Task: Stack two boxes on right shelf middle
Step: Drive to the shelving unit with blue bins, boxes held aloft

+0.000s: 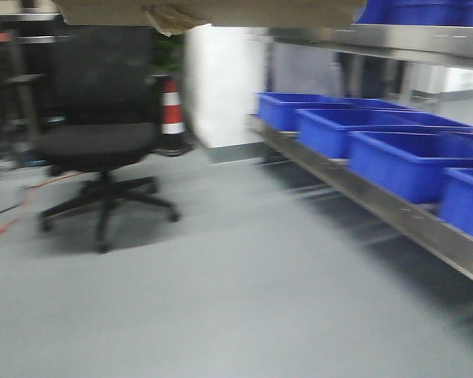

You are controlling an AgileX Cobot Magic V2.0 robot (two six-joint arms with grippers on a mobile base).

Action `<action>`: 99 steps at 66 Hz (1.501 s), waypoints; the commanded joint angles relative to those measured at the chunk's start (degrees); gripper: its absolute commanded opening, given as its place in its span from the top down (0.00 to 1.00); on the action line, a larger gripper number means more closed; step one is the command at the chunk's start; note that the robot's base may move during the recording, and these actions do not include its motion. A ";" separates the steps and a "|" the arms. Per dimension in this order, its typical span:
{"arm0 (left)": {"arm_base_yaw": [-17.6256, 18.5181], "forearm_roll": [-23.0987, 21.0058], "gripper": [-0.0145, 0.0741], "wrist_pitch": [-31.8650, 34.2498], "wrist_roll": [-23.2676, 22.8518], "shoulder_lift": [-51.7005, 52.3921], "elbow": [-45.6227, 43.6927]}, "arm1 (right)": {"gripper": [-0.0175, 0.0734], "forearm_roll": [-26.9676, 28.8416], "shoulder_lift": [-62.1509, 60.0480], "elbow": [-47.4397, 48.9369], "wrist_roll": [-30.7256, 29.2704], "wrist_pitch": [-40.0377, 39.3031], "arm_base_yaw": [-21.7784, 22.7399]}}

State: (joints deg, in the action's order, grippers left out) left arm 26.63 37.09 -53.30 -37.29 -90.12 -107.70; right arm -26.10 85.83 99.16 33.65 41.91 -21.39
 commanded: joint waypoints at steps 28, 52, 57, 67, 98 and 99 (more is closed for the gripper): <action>-0.25 1.36 0.96 2.23 -0.46 0.86 -0.64 | 0.98 -1.32 -1.00 0.69 0.39 -3.44 0.20; -0.25 1.36 0.96 2.23 -0.46 0.86 -0.64 | 0.98 -1.32 -1.00 0.69 0.39 -3.44 0.20; -0.25 1.36 0.96 2.23 -0.46 0.86 -0.64 | 0.98 -1.32 -1.00 0.69 0.39 -3.44 0.20; -0.25 1.36 0.96 2.23 -0.46 0.86 -0.64 | 0.98 -1.32 -1.00 0.69 0.39 -3.44 0.20; -0.25 1.36 0.96 2.23 -0.46 0.86 -0.64 | 0.98 -1.32 -1.00 0.69 0.39 -3.44 0.20; -0.25 1.36 0.96 2.23 -0.46 0.86 -0.64 | 0.98 -1.32 -1.00 0.69 0.39 -3.44 0.20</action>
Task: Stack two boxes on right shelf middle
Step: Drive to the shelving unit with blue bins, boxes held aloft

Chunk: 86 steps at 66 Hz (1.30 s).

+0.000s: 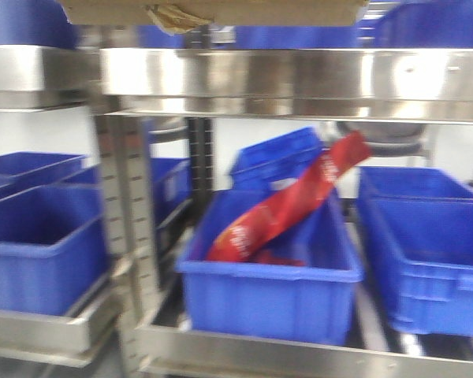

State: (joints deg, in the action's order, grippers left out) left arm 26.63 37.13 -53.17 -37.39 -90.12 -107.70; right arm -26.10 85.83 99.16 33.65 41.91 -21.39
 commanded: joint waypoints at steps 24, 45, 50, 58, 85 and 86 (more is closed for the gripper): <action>-0.25 1.32 0.96 2.10 -0.36 0.86 -0.64 | 0.98 -1.32 -1.00 0.69 0.39 -3.44 0.20; -0.25 1.32 0.96 2.10 -0.36 0.86 -0.64 | 0.98 -1.32 -1.00 0.69 0.39 -3.44 0.20; -0.25 1.32 0.96 2.10 -0.36 0.86 -0.64 | 0.98 -1.32 -1.00 0.69 0.39 -3.44 0.20; -0.25 1.32 0.96 2.10 -0.36 0.86 -0.64 | 0.98 -1.32 -1.00 0.69 0.39 -3.44 0.20; -0.25 1.32 0.96 2.10 -0.36 0.86 -0.64 | 0.98 -1.32 -1.00 0.69 0.39 -3.44 0.20; -0.25 1.32 0.96 2.10 -0.36 0.86 -0.64 | 0.98 -1.32 -1.00 0.69 0.39 -3.44 0.20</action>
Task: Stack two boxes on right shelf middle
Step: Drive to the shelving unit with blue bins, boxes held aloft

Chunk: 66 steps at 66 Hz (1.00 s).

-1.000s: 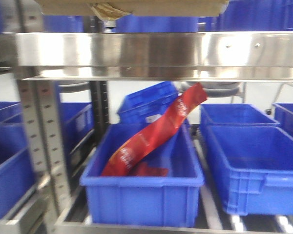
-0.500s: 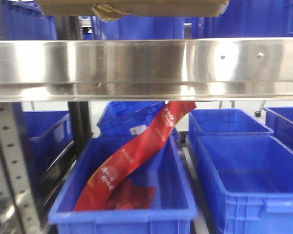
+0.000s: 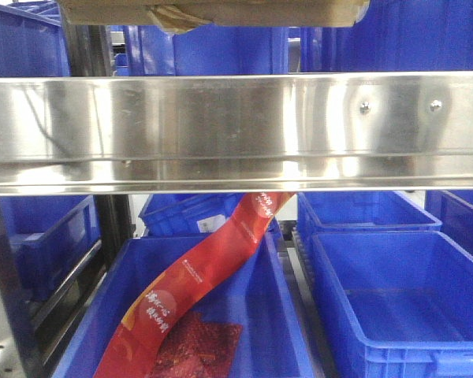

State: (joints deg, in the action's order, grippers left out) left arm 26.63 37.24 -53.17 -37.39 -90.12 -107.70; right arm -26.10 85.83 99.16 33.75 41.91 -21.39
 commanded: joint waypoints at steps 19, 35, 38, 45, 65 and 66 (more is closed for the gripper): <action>-0.25 1.21 0.96 2.10 -0.36 0.86 -0.64 | 0.98 -1.32 -1.00 0.69 0.30 -3.44 0.20; -0.25 1.21 0.96 2.10 -0.36 0.86 -0.64 | 0.98 -1.32 -1.00 0.69 0.30 -3.44 0.20; -0.25 1.21 0.96 2.10 -0.36 0.86 -0.64 | 0.98 -1.32 -1.00 0.69 0.30 -3.44 0.20; -0.25 1.17 0.96 2.90 -0.36 0.86 -0.64 | 0.98 -1.32 -1.00 0.69 0.30 -3.44 0.20; -1.40 -7.07 0.96 -1.02 4.87 0.86 -0.64 | 0.97 2.35 -0.29 0.69 2.53 3.98 -0.94; -1.77 -8.17 0.96 -1.02 6.09 0.86 -0.64 | 0.97 2.19 -0.18 0.69 2.68 4.33 -1.19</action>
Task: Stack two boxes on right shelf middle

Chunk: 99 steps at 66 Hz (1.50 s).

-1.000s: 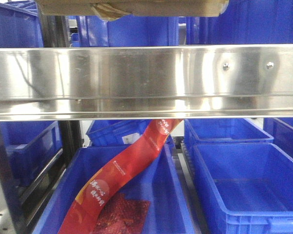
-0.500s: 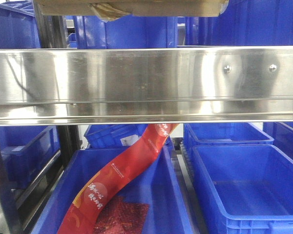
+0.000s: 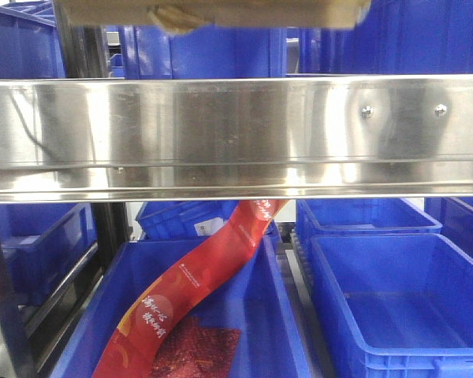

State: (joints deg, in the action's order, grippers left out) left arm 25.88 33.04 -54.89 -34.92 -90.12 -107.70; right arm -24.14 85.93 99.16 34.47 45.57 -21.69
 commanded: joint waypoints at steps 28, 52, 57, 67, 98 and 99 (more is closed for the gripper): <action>-9.71 -17.52 0.96 -0.42 16.51 -1.67 -0.32 | 0.97 -3.52 5.07 0.79 7.65 0.81 -4.14; -9.51 -17.41 0.63 -0.98 16.51 -3.69 -0.32 | 0.60 -3.52 7.66 0.79 7.65 -1.96 -4.14; -9.51 -17.30 0.52 -0.98 16.51 -3.78 -0.32 | 0.48 -3.52 7.66 0.79 7.65 -2.39 -4.14; -9.51 -17.30 0.44 0.19 16.51 -3.78 -0.32 | 0.47 -4.16 7.54 0.79 7.65 -2.55 -4.14; -9.51 -24.59 0.90 -1.17 18.96 -0.89 -0.06 | 0.99 -4.16 3.77 0.24 2.10 2.59 -4.14; -9.51 -25.34 0.96 -1.17 19.96 -0.89 0.34 | 0.99 -4.16 3.77 0.08 1.77 2.59 -4.14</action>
State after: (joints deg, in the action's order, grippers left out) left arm 16.31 10.29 -55.84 -17.39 -91.50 -107.90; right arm -27.29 90.24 99.49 37.96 47.31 -25.79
